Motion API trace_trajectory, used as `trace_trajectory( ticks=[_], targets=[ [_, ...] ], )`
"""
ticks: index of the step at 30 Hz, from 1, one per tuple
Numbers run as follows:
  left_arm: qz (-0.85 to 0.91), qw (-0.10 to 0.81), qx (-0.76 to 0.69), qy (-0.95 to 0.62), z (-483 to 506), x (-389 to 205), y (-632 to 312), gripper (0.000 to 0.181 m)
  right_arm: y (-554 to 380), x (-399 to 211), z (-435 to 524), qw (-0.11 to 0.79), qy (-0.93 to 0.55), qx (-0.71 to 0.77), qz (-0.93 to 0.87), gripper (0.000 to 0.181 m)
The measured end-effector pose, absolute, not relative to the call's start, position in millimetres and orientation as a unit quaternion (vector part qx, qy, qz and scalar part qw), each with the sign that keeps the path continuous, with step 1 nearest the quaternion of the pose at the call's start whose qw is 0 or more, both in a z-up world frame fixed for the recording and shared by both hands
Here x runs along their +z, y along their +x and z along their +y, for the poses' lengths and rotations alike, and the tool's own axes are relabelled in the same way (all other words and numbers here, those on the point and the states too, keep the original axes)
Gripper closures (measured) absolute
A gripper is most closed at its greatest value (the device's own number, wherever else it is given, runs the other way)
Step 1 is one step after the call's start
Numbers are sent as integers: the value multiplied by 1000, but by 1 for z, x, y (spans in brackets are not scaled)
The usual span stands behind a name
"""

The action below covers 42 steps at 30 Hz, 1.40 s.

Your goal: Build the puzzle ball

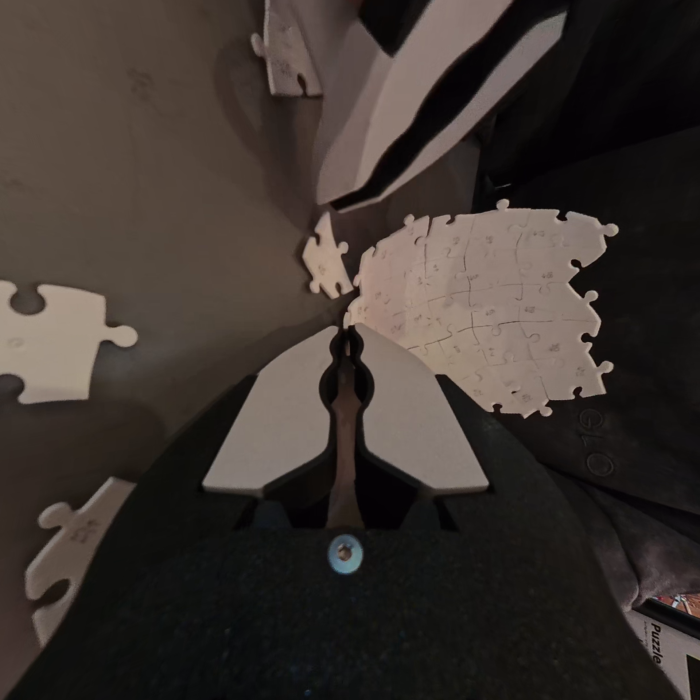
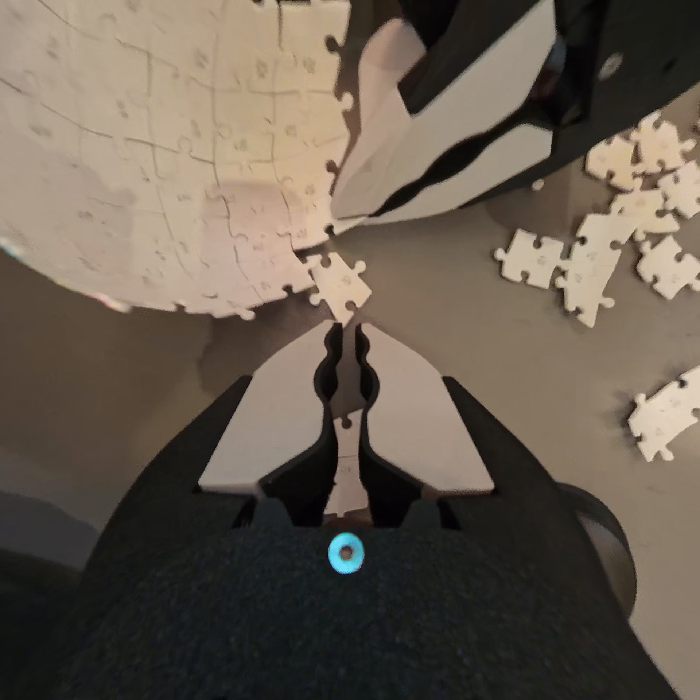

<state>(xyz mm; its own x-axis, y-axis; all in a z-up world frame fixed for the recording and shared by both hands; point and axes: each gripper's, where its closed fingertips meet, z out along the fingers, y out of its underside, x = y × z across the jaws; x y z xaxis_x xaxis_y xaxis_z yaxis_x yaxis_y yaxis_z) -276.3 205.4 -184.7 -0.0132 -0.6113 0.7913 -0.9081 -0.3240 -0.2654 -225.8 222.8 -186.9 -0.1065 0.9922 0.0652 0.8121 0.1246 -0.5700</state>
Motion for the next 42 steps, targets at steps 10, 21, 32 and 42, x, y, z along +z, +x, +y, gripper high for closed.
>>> trace_trajectory(
  ticks=[10,21,32,42],
  targets=[
    [-560,166,443,680,204,-184,-277,179,-225,-185,214,213,-625,221,-717,175],
    [-561,170,443,678,202,-185,-276,179,-234,-194,217,231,-608,201,-733,180],
    [-560,174,445,677,201,-185,-277,179,-237,-186,209,240,-596,203,-739,172],
    [-560,173,444,677,201,-186,-276,179,-240,-195,214,242,-603,190,-736,176]
  ],
)
